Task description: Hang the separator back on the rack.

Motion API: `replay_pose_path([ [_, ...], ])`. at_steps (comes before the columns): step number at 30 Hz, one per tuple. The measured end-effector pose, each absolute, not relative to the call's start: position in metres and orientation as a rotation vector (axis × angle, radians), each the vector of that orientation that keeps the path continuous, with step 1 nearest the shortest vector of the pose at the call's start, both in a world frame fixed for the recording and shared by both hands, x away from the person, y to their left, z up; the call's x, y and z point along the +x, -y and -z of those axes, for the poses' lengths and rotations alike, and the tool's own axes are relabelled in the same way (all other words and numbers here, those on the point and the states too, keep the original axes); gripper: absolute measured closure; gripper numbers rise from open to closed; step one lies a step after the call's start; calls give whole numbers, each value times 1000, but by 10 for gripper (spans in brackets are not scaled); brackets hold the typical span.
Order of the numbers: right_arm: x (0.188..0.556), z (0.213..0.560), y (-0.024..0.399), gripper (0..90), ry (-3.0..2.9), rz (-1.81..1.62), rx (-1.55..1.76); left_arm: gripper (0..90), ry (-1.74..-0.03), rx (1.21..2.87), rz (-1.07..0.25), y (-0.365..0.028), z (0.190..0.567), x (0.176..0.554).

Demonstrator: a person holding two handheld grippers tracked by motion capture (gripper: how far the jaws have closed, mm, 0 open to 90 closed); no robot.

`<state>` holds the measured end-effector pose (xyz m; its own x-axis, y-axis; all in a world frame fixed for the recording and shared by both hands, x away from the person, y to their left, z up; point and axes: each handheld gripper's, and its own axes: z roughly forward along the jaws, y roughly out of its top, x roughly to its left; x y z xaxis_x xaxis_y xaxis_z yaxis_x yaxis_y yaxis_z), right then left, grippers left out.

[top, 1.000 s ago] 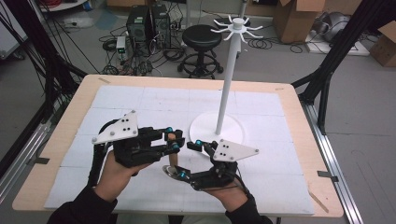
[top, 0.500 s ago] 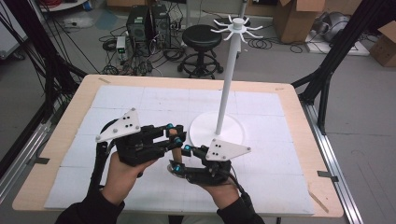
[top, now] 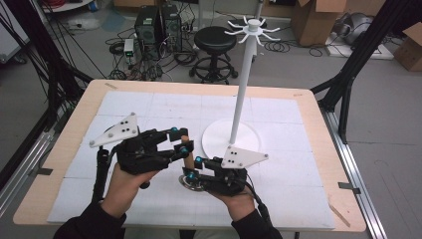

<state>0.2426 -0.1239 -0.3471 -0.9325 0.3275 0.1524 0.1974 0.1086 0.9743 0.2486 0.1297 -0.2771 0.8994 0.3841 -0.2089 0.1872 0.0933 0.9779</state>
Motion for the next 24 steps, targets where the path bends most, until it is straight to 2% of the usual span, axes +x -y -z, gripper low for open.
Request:
replay_pose_path([
  [3, 246, 345, 132, 719, -2256, -1974, 582, 321, -454, 1457, -206, -147, 281, 247],
  [7, 252, 340, 148, 720, -2200, -1997, 642, 172, -472, 1470, -266, -175, 297, 247],
  [16, 280, 318, 173, 720, -2161, -2027, 658, 161, -611, 1517, -326, -226, 353, 257],
  [24, 309, 274, 178, 719, -2139, -2024, 620, 165, -677, 1506, -339, -245, 379, 260],
])
